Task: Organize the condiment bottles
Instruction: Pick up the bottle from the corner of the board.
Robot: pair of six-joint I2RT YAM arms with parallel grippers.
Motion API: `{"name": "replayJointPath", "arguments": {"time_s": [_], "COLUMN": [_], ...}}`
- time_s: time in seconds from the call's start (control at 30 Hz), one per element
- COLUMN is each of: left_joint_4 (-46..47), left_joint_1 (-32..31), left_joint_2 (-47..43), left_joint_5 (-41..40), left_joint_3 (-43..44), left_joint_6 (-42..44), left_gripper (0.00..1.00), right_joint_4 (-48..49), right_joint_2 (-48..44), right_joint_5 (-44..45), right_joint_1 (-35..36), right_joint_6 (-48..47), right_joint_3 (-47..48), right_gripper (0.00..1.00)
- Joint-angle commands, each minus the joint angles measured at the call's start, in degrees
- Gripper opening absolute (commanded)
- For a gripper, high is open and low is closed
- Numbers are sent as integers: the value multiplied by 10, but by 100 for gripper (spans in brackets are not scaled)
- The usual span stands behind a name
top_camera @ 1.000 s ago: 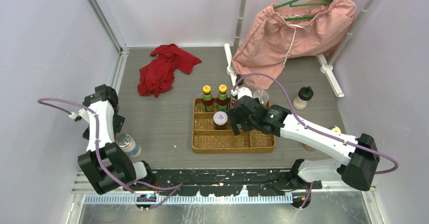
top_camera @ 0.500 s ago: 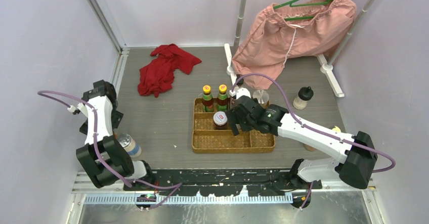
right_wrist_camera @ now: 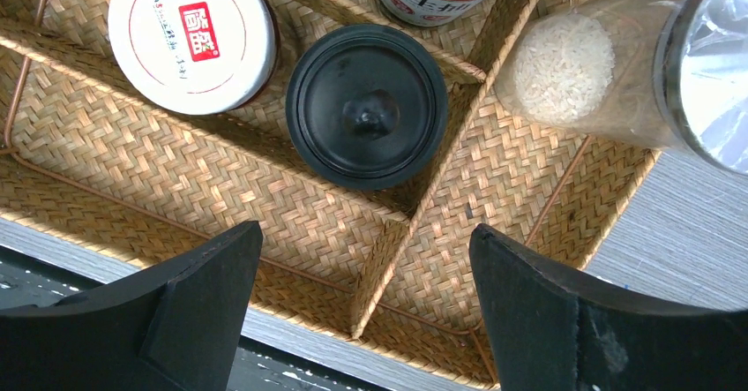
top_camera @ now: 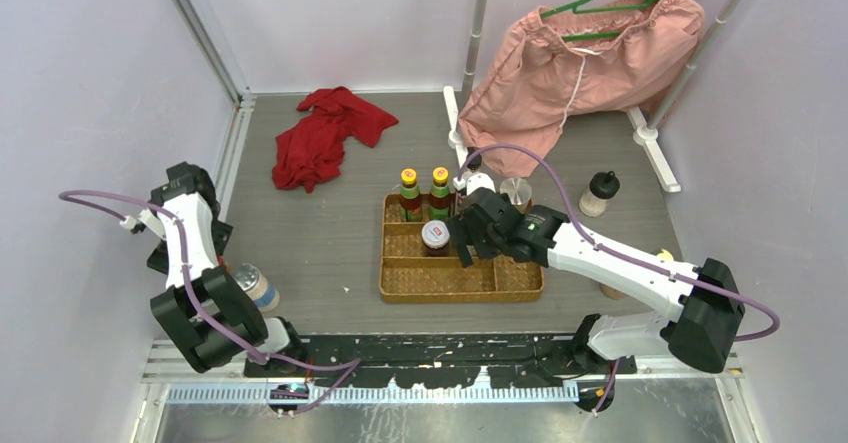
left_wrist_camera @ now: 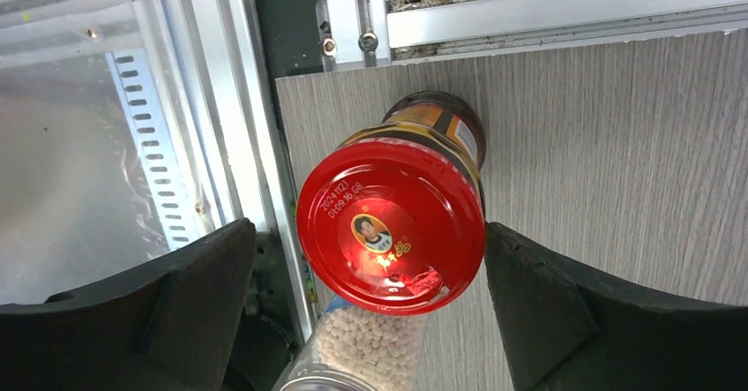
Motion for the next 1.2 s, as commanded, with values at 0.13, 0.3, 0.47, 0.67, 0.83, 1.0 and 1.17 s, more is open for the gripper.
{"name": "replayJointPath", "arguments": {"time_s": [0.13, 0.3, 0.47, 0.67, 0.83, 1.0, 1.17], "left_joint_4": [54, 79, 80, 83, 93, 102, 103], "left_joint_1": [16, 18, 21, 35, 45, 52, 56], "left_joint_2": [-2, -4, -5, 9, 9, 18, 25], "left_joint_5": [36, 45, 43, 58, 60, 82, 86], "left_joint_3": [-28, -37, -31, -25, -32, -35, -35], "left_joint_6": [29, 41, 38, 39, 44, 46, 44], "left_gripper": [100, 100, 100, 100, 100, 99, 93], "right_joint_4": [16, 15, 18, 17, 18, 19, 19], "right_joint_2": [-1, -1, 3, 3, 5, 10, 10], "right_joint_5": [-2, -1, -3, -2, -3, -5, -5], "right_joint_1": [-2, -3, -2, -2, -2, -3, -4], "right_joint_6": [-5, -5, -3, -3, -4, -5, -4], "right_joint_3": [2, 1, -1, -1, -2, -1, -2], "right_gripper": [93, 93, 93, 93, 93, 93, 93]}}
